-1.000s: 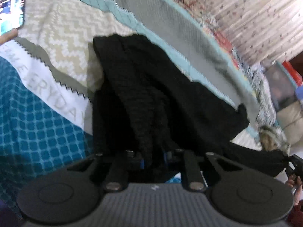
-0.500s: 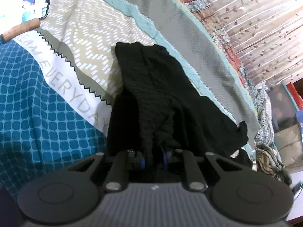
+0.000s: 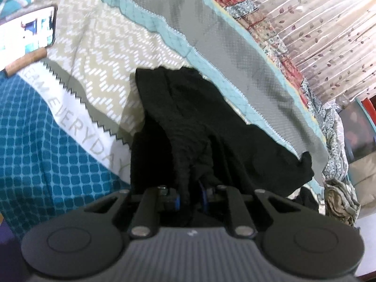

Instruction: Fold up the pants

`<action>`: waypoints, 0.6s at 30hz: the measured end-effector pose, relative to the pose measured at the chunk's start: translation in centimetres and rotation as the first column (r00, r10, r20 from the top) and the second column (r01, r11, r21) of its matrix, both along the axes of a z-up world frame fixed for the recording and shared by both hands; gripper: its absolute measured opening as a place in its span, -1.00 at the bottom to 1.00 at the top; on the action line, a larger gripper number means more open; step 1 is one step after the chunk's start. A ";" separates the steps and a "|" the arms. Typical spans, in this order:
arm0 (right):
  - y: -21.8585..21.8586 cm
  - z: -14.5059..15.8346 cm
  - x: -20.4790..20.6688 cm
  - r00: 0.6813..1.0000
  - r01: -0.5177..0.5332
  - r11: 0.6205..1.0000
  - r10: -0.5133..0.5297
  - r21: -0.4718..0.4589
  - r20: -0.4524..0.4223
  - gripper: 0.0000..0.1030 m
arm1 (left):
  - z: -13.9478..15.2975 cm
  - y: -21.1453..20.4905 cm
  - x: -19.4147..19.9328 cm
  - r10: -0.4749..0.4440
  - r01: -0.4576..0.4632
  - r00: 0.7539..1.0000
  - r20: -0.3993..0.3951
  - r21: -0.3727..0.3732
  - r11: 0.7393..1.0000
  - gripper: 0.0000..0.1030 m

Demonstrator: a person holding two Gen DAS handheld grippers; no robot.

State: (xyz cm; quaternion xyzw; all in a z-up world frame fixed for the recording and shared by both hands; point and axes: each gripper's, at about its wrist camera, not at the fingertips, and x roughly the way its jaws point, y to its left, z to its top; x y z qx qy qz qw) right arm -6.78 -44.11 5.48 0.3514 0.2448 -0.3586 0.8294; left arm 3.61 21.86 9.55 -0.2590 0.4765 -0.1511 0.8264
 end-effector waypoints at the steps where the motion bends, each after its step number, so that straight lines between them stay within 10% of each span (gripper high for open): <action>1: -0.3 1.6 -0.8 0.999 0.028 0.999 -0.026 -0.037 0.043 -0.83 | 0.6 0.2 0.0 0.005 -0.005 1.000 0.012 -0.002 1.000 -0.74; 8: -3.5 12.5 -8.1 0.950 0.240 0.949 -0.187 -0.202 0.248 -0.84 | 3.3 4.3 -0.5 0.073 -0.070 0.997 0.041 -0.053 0.996 -0.77; 14: -3.8 16.5 -5.8 0.973 0.200 0.931 -0.152 -0.304 0.174 -0.79 | 1.5 7.1 -1.3 0.145 -0.148 0.989 -0.039 -0.079 0.986 -0.85; 18: -4.9 12.1 1.3 0.999 -0.028 0.971 0.023 -0.237 -0.024 0.15 | -0.4 6.6 -1.3 0.158 -0.161 0.983 -0.092 -0.027 0.987 -0.85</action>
